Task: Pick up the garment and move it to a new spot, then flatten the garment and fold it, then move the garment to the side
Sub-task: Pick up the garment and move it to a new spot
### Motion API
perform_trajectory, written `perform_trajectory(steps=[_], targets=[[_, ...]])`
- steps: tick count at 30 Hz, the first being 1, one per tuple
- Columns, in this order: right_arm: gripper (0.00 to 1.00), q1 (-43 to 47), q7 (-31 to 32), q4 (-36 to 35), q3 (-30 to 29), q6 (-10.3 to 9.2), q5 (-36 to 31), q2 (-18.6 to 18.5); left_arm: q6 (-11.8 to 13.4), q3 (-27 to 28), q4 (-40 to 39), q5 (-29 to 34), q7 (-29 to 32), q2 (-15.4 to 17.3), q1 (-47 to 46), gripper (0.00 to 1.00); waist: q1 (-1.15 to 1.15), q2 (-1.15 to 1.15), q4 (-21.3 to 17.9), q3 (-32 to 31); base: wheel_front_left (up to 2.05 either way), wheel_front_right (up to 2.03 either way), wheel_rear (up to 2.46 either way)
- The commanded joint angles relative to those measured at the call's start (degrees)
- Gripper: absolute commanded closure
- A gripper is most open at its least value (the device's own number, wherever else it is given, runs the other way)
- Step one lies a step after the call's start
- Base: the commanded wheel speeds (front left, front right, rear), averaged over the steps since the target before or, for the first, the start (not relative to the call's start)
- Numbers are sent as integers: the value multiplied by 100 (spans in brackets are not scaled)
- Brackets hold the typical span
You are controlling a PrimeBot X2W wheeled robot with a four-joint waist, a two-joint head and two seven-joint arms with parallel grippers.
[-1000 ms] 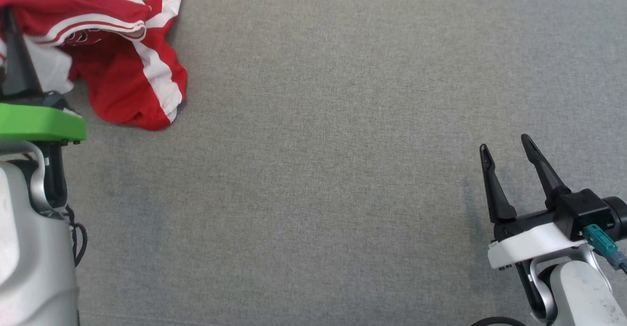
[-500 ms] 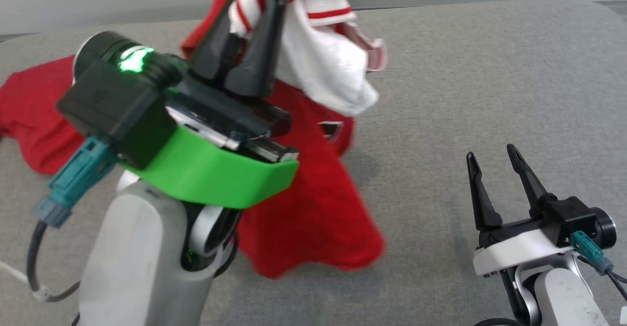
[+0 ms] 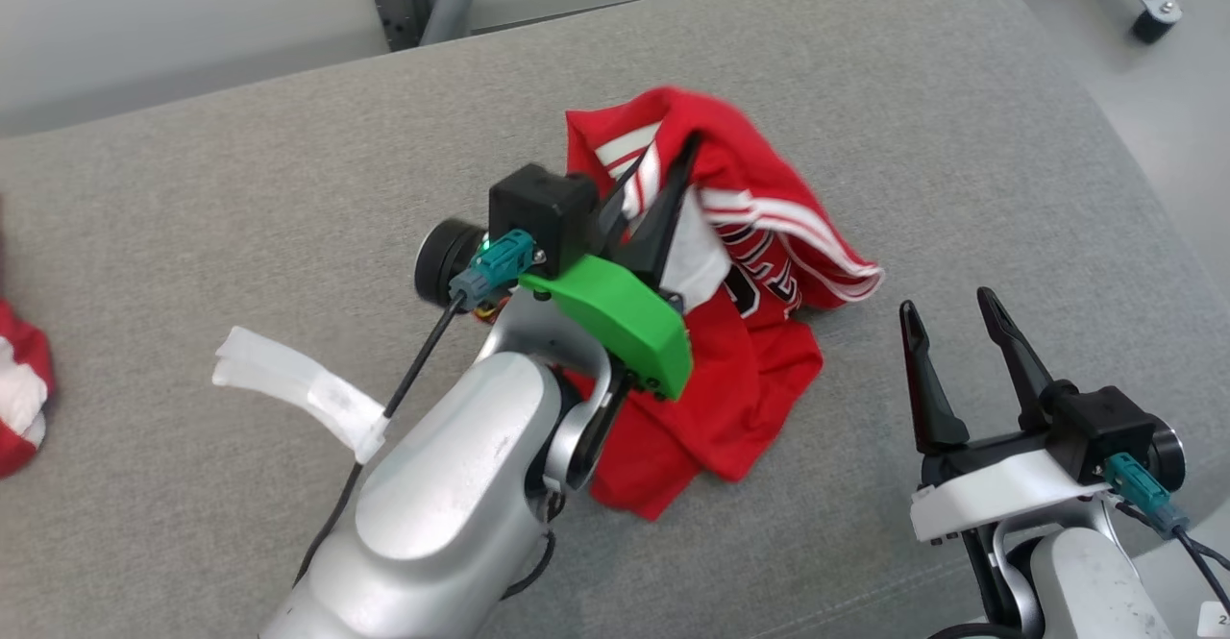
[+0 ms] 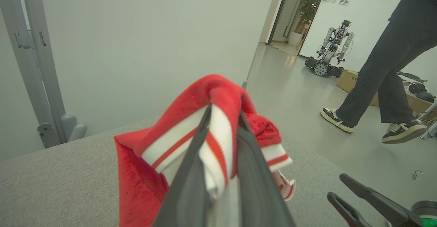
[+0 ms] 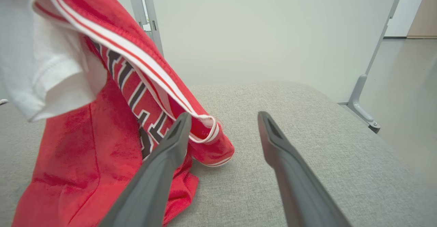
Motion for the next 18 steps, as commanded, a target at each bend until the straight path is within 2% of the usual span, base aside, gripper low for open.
perform_trajectory(steps=[1, 2, 4, 8, 12, 13, 14, 18], targets=[[0, -12, -17, 5, 3, -2, 20, 24, 24, 12, 553, 1, -150, 31, 64, 100, 0, 69, -317, 105, 0, 0, 0], [0, -12, -17, 5, 3, -2, 20, 24, 24, 12, 553, 1, -150, 31, 64, 100, 0, 69, -317, 105, 0, 0, 0], [0, -18, -17, 14, 22, -2, 22, 31, -8, 23, 1260, 30, -312, 36, 62, 100, 0, 69, -355, 123, 0, 0, 0], [0, 28, -16, 23, 22, -2, 11, 39, -221, 84, 2377, -211, -645, 34, 55, 100, 0, 69, -359, 127, 0, 0, 0], [0, -21, -17, 53, 54, -2, -22, 43, -453, -55, 2954, -521, -928, 31, 51, 100, 0, 69, -286, 118, 0, 0, 0], [0, -33, -17, 57, 57, -2, -30, 44, -443, -55, 3017, -625, -1031, 32, 35, 57, 0, 69, -260, 105, 0, 0, 0], [0, -43, -17, 59, 52, -2, -41, 44, -433, -65, 3071, -732, -1102, 32, 28, 0, 0, 69, -232, 82, 0, 0, 0], [0, -6, -17, 9, 60, -2, -107, 21, -336, -116, 2954, -794, -1329, 30, -6, 0, 0, 69, -97, -57, 0, 0, 0]])
